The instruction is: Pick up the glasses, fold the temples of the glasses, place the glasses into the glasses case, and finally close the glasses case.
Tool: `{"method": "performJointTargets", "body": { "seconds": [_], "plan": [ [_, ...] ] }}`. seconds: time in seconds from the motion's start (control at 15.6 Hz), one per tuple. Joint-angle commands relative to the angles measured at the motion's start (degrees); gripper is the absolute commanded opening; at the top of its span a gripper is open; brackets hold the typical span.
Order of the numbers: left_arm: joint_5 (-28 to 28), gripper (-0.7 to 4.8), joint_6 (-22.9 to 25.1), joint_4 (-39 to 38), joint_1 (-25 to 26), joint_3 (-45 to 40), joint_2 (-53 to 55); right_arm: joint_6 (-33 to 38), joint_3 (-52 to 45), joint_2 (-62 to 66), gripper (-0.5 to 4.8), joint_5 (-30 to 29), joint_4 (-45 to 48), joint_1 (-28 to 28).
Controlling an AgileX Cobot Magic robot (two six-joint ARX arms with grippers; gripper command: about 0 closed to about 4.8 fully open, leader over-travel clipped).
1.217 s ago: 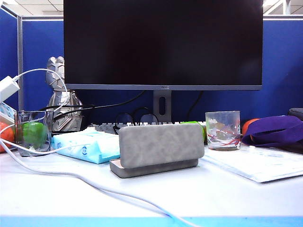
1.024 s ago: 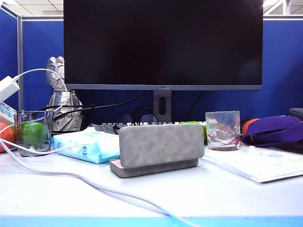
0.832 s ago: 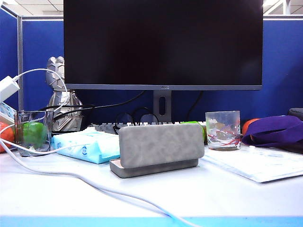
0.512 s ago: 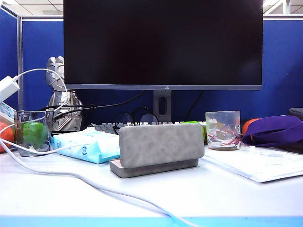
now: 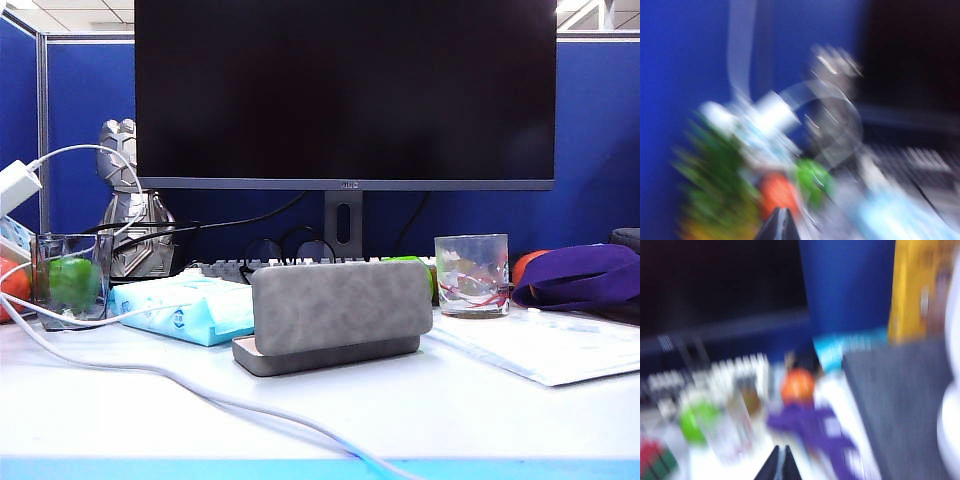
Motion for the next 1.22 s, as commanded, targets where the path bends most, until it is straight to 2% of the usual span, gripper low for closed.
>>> {"method": "performJointTargets", "body": {
  "seconds": [0.06,0.19,0.32,0.45,0.51,0.64,0.83,1.09,1.22],
  "plan": [
    [-3.4,-0.05,1.4,1.4,0.1,10.7,10.8,0.0,10.4,10.1,-0.01,0.0,1.5,0.0],
    [-0.3,-0.05,1.4,1.3,0.1,21.3,21.9,0.3,20.8,19.9,-0.01,-1.5,1.6,0.1],
    [6.1,-0.05,3.7,0.4,0.1,30.5,31.7,1.7,32.0,29.8,-0.01,-8.2,1.0,0.1],
    [11.8,-0.05,3.7,-3.0,0.1,36.9,38.4,5.0,40.7,37.6,-0.01,-14.8,1.0,0.2],
    [13.9,-0.05,3.6,-7.0,0.1,41.1,42.8,5.9,47.1,43.5,-0.02,-20.9,1.0,0.3],
    [26.3,-0.05,3.3,-9.9,0.1,45.4,47.9,8.0,54.2,51.1,-0.02,-27.4,0.9,3.5],
    [39.7,-0.05,1.1,-9.1,-0.3,48.0,51.7,7.9,61.4,61.4,-0.02,-28.8,-0.1,12.2],
    [40.2,-0.05,0.7,-7.8,-0.3,48.2,51.8,3.8,68.8,74.3,-0.02,-27.8,-10.4,20.9],
    [40.2,-0.05,0.7,-7.8,-0.3,48.2,51.8,-1.0,69.1,78.1,-0.02,-20.5,-13.1,24.1]
  ]
}}
